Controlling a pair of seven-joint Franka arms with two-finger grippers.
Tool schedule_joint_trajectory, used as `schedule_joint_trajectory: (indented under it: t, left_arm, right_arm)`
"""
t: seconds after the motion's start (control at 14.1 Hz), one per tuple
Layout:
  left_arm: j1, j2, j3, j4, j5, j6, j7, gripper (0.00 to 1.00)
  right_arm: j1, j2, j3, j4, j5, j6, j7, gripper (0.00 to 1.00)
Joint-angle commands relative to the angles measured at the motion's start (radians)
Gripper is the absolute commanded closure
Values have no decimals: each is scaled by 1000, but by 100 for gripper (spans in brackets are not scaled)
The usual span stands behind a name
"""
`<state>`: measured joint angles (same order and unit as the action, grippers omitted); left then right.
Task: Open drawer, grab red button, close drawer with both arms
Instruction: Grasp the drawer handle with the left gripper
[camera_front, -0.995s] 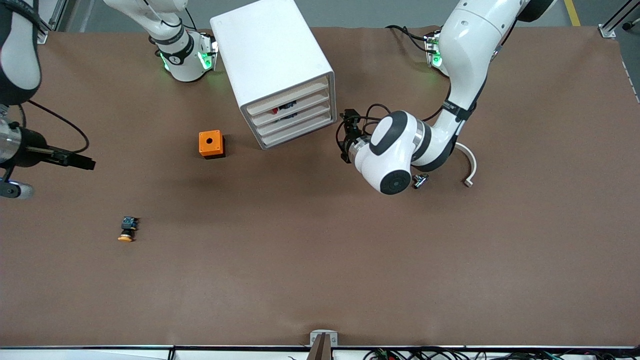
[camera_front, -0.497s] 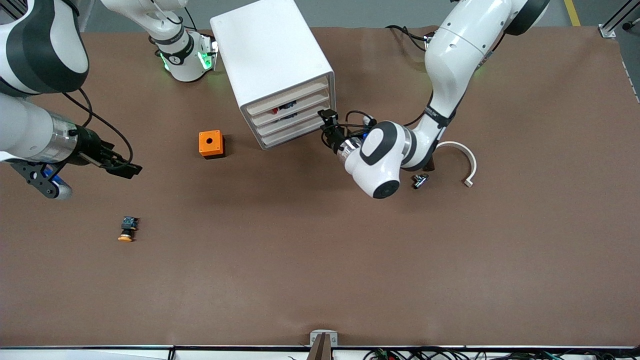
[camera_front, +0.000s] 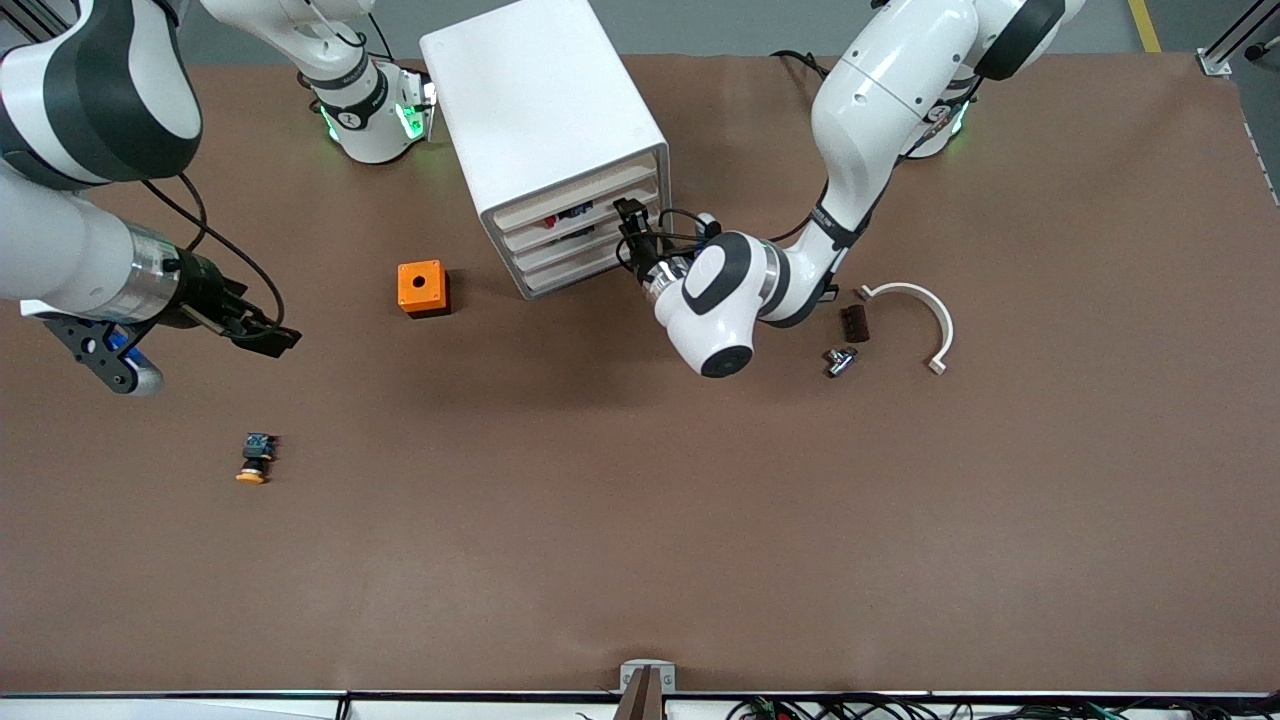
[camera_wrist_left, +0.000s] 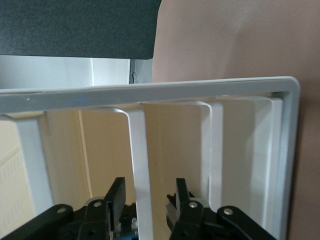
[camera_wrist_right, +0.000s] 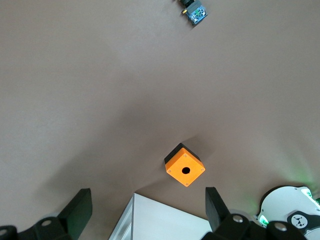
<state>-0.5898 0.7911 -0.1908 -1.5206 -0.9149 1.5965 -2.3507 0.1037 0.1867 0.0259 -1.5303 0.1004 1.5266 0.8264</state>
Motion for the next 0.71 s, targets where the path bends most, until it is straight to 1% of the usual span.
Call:
schedule_joint_trajectory:
  t: [0.0, 0.07, 0.14, 0.36, 0.5, 0.64]
  left_arm:
    - [-21, 14, 5, 20, -18, -10, -32, 66]
    - [-24, 17, 7, 22, -18, -10, -32, 86]
    - [-22, 17, 7, 23, -16, -10, -32, 100]
    - [-12, 19, 19, 27, -4, -10, -22, 100]
    - [11, 19, 63, 43, -12, -10, -22, 100]
    - [44, 26, 83, 82, -12, -10, -19, 100]
  right_arm:
    - [14, -7, -6, 1, 22, 16, 54, 0]
    - [22, -7, -6, 1, 22, 20, 54, 0]
    - [36, -7, -6, -4, 22, 21, 57, 0]
    - [80, -9, -6, -13, 22, 26, 112, 0]
    - [123, -9, -6, -22, 22, 47, 147, 0]
    - [178, -10, -6, -53, 24, 93, 232, 0]
